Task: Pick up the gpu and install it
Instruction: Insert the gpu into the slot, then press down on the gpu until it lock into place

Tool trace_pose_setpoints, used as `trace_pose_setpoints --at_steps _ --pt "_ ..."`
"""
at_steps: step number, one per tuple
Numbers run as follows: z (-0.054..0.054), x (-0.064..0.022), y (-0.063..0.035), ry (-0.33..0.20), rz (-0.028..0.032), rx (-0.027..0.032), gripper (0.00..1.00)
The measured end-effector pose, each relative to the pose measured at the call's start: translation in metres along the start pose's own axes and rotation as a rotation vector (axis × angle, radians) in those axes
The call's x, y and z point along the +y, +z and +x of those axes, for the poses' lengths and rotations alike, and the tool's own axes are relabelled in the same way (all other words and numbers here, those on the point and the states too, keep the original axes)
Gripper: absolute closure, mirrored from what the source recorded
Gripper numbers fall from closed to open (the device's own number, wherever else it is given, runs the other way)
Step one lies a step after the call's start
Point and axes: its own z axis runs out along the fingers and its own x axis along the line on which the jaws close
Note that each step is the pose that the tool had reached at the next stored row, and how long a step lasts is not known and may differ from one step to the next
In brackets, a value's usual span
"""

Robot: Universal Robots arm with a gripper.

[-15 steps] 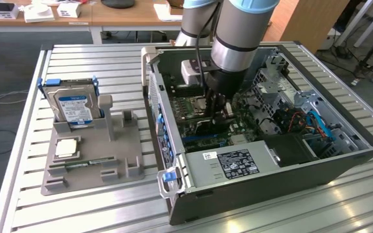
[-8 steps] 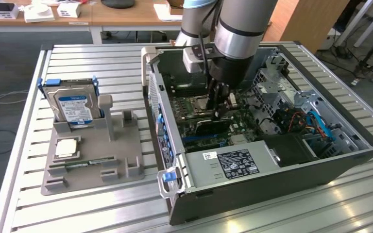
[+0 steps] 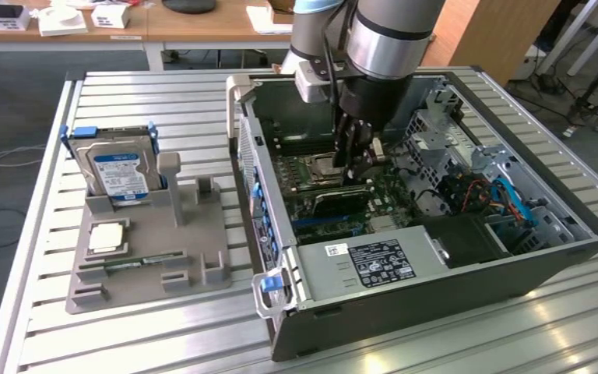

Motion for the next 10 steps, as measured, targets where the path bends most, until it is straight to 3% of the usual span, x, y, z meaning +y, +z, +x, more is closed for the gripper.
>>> trace_pose_setpoints --at_steps 10 --pt "0.0 0.0 -0.0001 0.0 -0.0001 0.0001 0.59"
